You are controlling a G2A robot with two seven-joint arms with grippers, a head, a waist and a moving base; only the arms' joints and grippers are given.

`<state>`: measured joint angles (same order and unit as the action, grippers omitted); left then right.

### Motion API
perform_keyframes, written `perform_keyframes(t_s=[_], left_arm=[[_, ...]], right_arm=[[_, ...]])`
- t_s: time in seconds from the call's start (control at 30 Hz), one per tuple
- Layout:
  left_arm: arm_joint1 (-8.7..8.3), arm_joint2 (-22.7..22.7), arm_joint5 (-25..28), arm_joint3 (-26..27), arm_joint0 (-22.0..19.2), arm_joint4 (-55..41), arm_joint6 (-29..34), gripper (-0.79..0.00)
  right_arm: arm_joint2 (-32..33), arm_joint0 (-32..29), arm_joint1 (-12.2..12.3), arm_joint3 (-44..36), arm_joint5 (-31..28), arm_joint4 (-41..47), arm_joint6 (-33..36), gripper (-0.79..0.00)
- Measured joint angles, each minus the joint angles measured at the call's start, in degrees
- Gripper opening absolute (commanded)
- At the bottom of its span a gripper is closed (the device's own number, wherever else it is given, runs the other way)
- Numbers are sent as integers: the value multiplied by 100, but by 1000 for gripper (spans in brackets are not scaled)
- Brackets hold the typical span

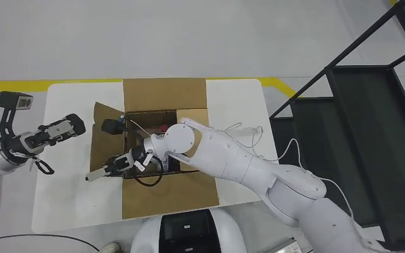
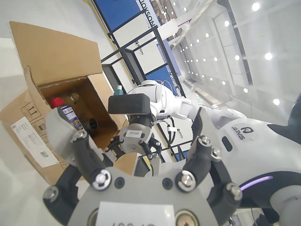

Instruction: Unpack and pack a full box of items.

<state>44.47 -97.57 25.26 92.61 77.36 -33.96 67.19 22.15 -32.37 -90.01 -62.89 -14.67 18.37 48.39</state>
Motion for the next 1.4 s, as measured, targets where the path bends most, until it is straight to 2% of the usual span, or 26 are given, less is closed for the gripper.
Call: perform_keyframes(t_s=[0.37, 0.63, 0.8, 1.03, 1.4], left_arm=[[40, 397, -263, -611, -496, -106, 219, 0], [87, 831, -513, -1119, -920, 155, 254, 0], [117, 1017, -498, -1340, -1065, 227, 306, 0], [134, 1133, -555, -1481, -1062, 374, 274, 0], [177, 1309, -619, -1414, -865, 752, -218, 0]], right_arm=[[-130, 1, -298, 482, 29, -213, 260, 0], [-68, -48, -401, 503, 8, -374, 319, 0], [62, -109, -392, 438, 14, -453, 384, 0], [333, -189, -333, 251, -47, -518, 451, 0], [1022, -532, -21, -493, 43, -942, 458, 0]])
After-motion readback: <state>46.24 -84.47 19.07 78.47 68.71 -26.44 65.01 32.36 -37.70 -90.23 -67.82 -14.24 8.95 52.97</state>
